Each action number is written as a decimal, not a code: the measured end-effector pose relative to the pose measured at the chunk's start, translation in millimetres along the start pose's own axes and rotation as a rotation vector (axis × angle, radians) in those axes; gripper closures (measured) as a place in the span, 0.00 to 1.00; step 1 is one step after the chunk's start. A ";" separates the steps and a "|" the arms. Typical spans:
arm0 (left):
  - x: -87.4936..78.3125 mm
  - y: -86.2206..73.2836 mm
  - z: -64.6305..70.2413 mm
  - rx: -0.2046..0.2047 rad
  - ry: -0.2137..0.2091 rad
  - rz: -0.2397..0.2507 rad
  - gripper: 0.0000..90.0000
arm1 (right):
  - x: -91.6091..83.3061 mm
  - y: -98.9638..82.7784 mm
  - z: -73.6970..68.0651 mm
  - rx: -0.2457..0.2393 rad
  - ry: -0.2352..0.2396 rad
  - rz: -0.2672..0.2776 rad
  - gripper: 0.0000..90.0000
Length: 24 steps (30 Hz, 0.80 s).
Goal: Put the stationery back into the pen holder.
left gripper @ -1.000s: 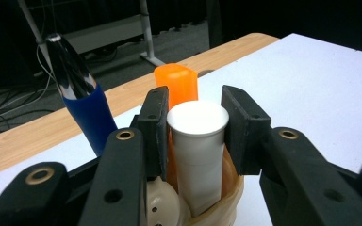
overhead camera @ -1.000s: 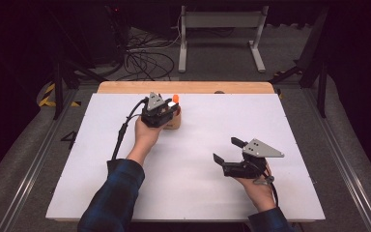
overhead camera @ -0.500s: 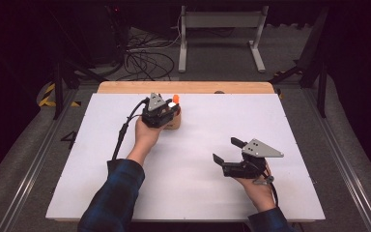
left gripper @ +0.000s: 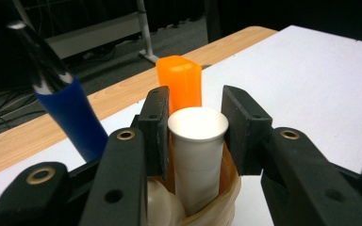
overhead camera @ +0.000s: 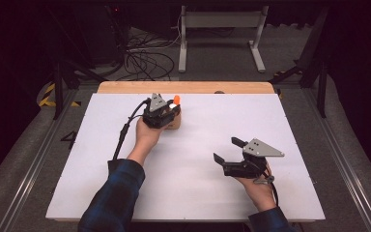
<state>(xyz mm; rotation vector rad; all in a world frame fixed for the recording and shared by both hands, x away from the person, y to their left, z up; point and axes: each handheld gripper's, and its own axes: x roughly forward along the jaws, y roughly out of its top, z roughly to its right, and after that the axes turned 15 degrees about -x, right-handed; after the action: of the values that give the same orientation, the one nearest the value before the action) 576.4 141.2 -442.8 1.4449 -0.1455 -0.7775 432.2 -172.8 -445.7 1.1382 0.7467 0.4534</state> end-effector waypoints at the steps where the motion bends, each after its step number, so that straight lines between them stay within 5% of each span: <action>1: 0.0 0.0 0.0 0.000 0.001 0.001 0.70 | 0.0 0.0 -0.1 -0.001 0.000 -0.002 0.15; 15: -5.9 4.4 -2.7 -0.013 0.000 0.027 0.64 | 0.9 -0.2 -0.6 -0.002 0.006 -0.006 0.15; 24: -6.6 5.3 -0.6 -0.021 -0.011 0.034 0.47 | -0.2 -0.5 0.9 -0.002 -0.002 0.001 0.15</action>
<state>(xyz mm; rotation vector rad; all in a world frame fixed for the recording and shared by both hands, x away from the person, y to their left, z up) 573.8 144.9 -435.6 1.4146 -0.1695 -0.7576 432.7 -173.8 -445.8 1.1370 0.7438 0.4534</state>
